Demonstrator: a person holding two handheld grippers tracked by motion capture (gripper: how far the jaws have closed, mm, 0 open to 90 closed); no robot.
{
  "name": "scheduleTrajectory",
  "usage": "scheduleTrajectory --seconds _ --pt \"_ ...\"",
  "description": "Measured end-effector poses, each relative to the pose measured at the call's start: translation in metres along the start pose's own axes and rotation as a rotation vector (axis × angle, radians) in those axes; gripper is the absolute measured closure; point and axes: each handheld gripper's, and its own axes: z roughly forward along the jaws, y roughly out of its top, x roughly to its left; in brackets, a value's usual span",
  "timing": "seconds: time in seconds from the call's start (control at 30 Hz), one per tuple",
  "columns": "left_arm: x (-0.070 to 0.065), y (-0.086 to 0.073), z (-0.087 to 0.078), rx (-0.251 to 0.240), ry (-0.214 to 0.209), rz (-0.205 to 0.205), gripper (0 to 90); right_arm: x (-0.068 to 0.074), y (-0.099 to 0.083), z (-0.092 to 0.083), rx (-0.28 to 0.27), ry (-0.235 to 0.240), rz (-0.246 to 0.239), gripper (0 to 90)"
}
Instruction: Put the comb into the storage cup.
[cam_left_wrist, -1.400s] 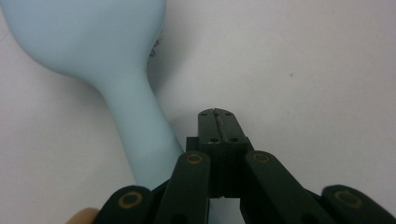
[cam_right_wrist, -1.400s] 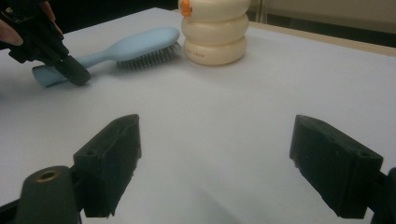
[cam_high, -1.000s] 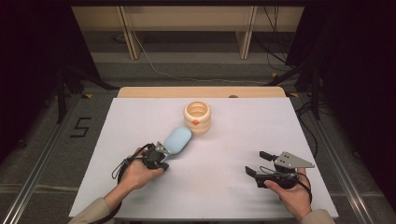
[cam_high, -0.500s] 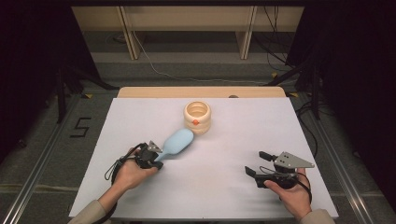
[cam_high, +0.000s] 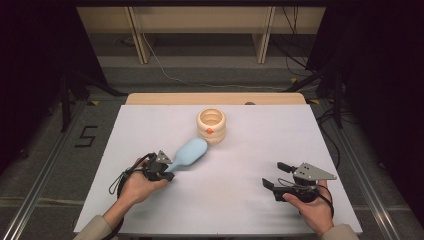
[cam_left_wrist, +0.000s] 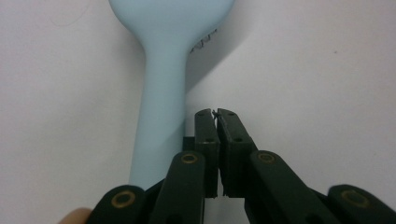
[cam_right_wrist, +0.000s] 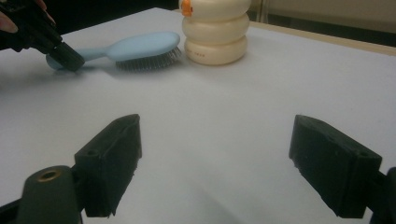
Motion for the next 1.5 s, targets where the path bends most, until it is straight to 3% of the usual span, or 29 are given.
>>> scheduleTrajectory --seconds 0.33,0.67,0.87,0.93,1.07,1.23,1.5 --pt "-0.002 0.004 -0.015 -0.077 0.005 -0.022 75.1 0.000 0.001 -0.001 -0.007 0.000 -0.002 17.7" --pt "0.003 0.008 -0.028 -0.179 -0.008 -0.062 43.2 0.001 0.001 -0.001 -0.007 0.002 -0.004 17.7" --pt "0.003 0.010 -0.028 -0.130 0.042 -0.047 20.1 0.001 0.001 -0.001 -0.006 0.002 -0.002 17.7" --pt "0.003 0.010 -0.027 -0.115 0.038 -0.049 15.2 0.001 0.001 -0.001 -0.006 0.001 -0.002 17.7" --pt "0.003 0.011 -0.024 -0.083 0.080 -0.020 8.7 0.001 0.001 -0.001 -0.006 0.000 -0.002 17.7" --pt "0.005 0.013 -0.024 -0.084 0.072 -0.026 0.0 0.001 0.000 0.000 -0.006 0.000 -0.001 17.7" --pt "0.014 0.016 -0.020 -0.046 0.066 -0.051 0.0 0.001 0.000 0.000 -0.004 -0.004 0.002 17.7"
